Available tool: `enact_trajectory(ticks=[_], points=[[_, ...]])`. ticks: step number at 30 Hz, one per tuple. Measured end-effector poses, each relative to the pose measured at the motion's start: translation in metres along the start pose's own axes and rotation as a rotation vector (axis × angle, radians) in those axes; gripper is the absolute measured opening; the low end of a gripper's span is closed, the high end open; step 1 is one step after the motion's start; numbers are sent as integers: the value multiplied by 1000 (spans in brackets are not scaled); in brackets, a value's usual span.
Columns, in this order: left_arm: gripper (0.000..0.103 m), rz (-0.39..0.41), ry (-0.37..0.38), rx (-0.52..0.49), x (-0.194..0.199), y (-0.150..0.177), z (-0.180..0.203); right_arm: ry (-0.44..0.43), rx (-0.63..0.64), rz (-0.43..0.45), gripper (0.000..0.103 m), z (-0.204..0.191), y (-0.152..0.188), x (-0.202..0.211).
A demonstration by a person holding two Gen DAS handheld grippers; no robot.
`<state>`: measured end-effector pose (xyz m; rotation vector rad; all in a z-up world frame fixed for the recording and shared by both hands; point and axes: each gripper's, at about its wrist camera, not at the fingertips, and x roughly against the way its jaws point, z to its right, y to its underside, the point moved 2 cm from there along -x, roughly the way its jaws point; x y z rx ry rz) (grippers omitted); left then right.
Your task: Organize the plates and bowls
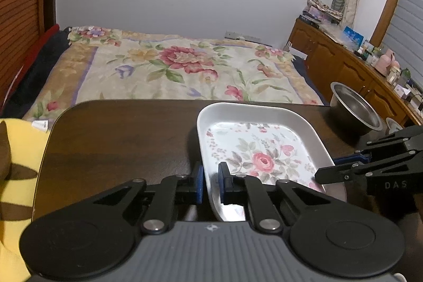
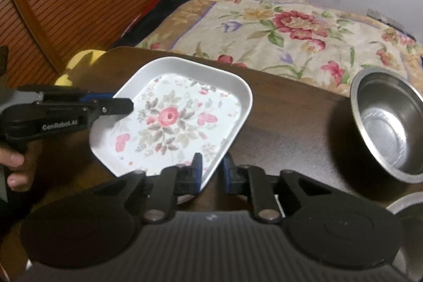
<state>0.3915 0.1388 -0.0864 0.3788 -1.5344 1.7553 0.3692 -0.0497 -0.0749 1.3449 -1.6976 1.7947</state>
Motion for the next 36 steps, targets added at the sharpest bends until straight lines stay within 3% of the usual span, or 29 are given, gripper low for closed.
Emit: enact_trajectory(ticks=[7,20,36], points=[[11,-23,15,-4,20,8,1,-30,-24,19,15,-4,4,7],[11,33,15,-2,76,18,6,-75,12,86,15,-25,8,41],[12,92,26,-51,126,22,35,-55,20,156,15,-36,20,87]])
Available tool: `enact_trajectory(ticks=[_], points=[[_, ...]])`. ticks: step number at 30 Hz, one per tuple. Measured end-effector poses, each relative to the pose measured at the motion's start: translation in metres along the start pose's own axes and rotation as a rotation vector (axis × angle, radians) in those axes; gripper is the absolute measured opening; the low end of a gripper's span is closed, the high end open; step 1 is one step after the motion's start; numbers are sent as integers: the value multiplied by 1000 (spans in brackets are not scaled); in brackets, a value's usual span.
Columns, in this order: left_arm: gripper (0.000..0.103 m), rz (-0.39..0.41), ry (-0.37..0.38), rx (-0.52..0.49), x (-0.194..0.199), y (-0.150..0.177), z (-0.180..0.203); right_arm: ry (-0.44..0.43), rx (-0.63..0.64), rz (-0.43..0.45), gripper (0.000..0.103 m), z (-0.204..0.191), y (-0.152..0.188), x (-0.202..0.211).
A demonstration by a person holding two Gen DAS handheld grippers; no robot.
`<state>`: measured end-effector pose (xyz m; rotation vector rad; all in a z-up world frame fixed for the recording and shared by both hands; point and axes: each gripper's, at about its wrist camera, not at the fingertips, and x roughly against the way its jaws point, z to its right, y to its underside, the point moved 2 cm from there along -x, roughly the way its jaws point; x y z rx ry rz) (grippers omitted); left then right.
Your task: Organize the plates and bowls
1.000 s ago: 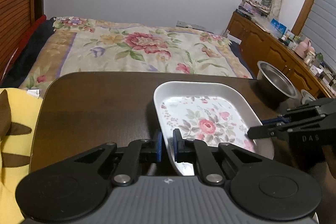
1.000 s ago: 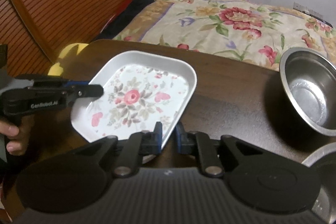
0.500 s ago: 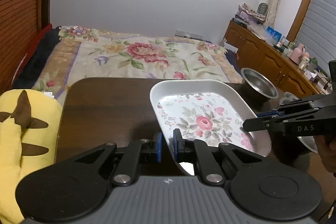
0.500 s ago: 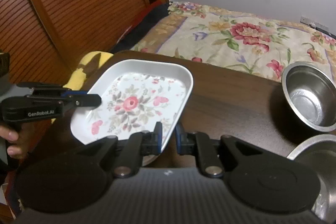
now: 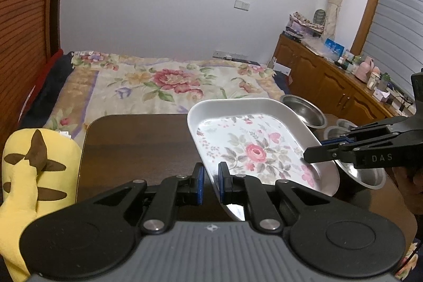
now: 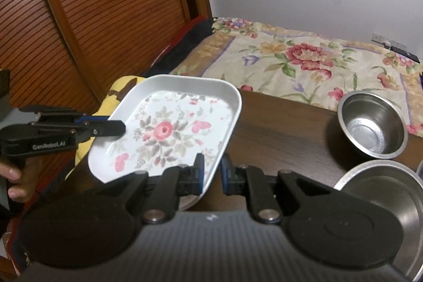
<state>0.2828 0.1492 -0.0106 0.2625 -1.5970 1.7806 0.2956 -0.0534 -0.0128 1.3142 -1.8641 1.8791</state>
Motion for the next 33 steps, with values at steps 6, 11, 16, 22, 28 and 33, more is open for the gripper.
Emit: enact_trajectory(ticks=[6,11,16,22,28,33], points=[[12,-2,6,-22,15,6,15,10,16,7,15,-2,8,15],[12,-2,9,-34,26,9,27,12,15,12,15,-3,16,28],[12,1,12,-39,37,15,35,14,23,16,15,-6,23,40],[12,1,10,-50,52,25,47,8,25,25,15,-9,33,54],[12,-14,13,-57,58,36,57,-4,22,24,15,-9,47,64],[12,-32,20,-51,56,45,59,-18,20,1,15,-6,60,63]])
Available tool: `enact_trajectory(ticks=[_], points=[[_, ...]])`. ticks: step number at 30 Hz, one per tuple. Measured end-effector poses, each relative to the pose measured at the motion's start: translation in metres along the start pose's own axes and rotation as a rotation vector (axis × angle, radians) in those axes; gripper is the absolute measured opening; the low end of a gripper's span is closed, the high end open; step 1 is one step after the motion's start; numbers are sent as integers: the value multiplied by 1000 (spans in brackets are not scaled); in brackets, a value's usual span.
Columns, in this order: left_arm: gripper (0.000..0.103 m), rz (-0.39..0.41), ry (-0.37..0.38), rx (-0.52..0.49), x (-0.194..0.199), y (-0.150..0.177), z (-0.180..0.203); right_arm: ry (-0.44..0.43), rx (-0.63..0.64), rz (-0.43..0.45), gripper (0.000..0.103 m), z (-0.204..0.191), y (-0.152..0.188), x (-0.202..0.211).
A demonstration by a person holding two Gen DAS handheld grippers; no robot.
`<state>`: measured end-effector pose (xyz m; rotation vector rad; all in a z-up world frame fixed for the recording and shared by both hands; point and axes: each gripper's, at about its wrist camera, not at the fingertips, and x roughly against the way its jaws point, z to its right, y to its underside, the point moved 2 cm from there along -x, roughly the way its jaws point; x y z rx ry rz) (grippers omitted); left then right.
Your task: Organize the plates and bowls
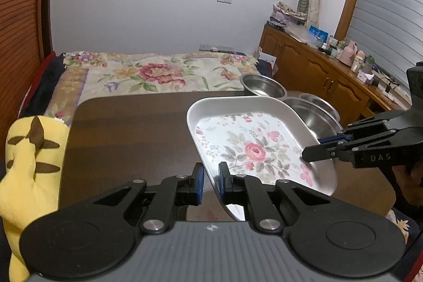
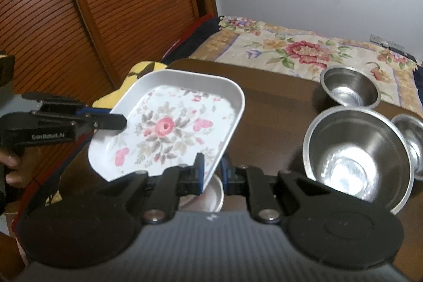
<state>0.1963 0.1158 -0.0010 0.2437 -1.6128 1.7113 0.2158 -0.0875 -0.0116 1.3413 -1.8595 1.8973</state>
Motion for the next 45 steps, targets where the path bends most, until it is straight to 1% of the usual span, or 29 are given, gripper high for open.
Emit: enact_trajectory(ticks=[6,14,22,29,33,37,39,40,42,45], points=[[12,-27,8,24,-6,13,-1,-13,6,-24,15,-5,16,-3],[12,-48,7,32,-6,27,0,-32,0,-49,15,-6,21,-4],[12,-89,4,41,-9,43,-1,-52,-11,-66,15,-7,31,-6],[12,-94,-2,32,-6,53,3,-63,-22,-75,15,-6,39,-6],[12,-92,-8,31,-5,57,5,-66,-20,-60,15,-7,43,-5],[12,-90,-22,22,-7,60,7,-48,3,-28,15,-11,46,-5],[12,-84,-33,10,-8,61,9,-15,22,12,15,-15,53,-3],[12,-76,-51,-2,-8,62,11,-4,30,30,15,-18,56,-3],[12,-61,-70,-12,-8,64,12,-5,24,59,15,-19,60,-4],[12,-52,-78,1,-8,67,13,16,32,110,15,-21,65,-4]])
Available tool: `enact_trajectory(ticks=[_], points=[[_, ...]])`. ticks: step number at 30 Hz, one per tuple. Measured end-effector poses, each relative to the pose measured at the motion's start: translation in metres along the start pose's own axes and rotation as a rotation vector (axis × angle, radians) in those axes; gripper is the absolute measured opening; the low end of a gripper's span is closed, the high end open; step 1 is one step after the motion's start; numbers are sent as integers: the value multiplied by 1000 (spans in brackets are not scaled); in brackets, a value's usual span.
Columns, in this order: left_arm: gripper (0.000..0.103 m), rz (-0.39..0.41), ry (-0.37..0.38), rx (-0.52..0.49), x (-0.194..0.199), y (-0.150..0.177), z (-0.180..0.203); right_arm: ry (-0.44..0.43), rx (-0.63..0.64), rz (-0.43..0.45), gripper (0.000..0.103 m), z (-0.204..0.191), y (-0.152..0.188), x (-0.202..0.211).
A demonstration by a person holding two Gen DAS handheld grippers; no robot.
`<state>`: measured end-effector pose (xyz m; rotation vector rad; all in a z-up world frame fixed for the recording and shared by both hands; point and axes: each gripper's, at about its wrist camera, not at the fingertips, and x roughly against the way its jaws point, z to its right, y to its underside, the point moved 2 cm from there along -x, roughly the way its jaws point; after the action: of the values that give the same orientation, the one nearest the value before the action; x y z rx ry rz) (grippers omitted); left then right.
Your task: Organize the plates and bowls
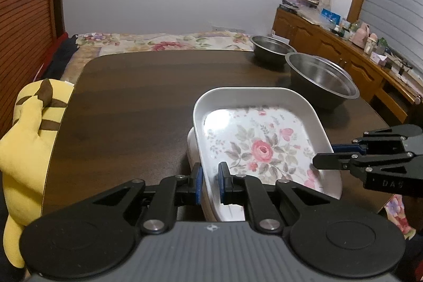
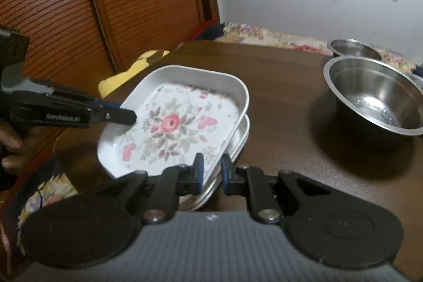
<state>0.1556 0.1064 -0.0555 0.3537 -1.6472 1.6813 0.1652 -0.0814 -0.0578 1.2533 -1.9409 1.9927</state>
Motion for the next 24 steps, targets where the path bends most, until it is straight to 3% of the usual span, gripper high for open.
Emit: enact_trajectory(ticks=[10,24], points=[[12,75,-72,-34,-1,12,12,1,-99,138,16,5,14,4],[12,82,-97,-12,-2,16,10,-15,-113,147,21,4,20,5]])
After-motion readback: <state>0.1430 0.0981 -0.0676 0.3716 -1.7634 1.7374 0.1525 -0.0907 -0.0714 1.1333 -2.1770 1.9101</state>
